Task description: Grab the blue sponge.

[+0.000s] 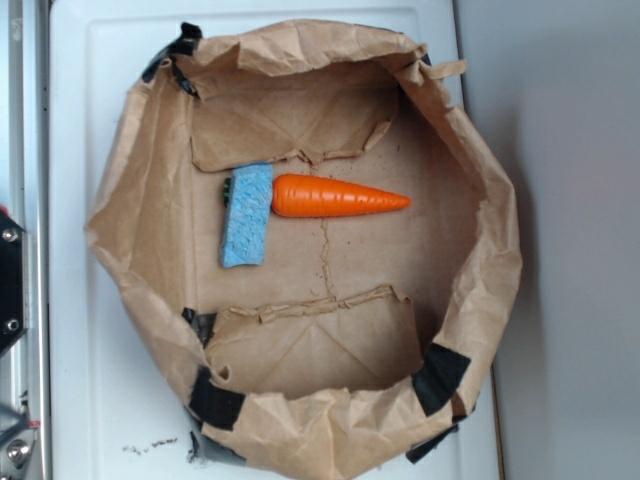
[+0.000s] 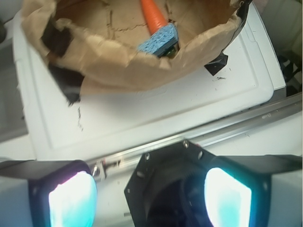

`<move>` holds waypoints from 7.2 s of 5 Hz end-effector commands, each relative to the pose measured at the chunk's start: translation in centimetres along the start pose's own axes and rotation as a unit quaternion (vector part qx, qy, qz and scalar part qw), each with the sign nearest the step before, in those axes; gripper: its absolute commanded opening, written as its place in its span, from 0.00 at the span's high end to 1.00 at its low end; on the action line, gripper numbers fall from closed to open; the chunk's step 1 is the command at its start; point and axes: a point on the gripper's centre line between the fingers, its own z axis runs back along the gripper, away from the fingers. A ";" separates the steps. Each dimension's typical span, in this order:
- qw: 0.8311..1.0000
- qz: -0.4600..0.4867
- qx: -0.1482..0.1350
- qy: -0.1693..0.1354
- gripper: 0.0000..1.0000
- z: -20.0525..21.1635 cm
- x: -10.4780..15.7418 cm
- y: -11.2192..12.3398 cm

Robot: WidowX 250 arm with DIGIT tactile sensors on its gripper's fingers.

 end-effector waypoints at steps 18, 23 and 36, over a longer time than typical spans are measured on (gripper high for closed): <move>0.953 0.291 -0.009 -0.080 0.00 -14.3 11.7 1.6; 0.950 0.298 0.003 -0.095 0.00 -12.5 8.0 3.4; 0.944 0.318 -0.012 -0.087 1.00 -3.9 25.8 -3.6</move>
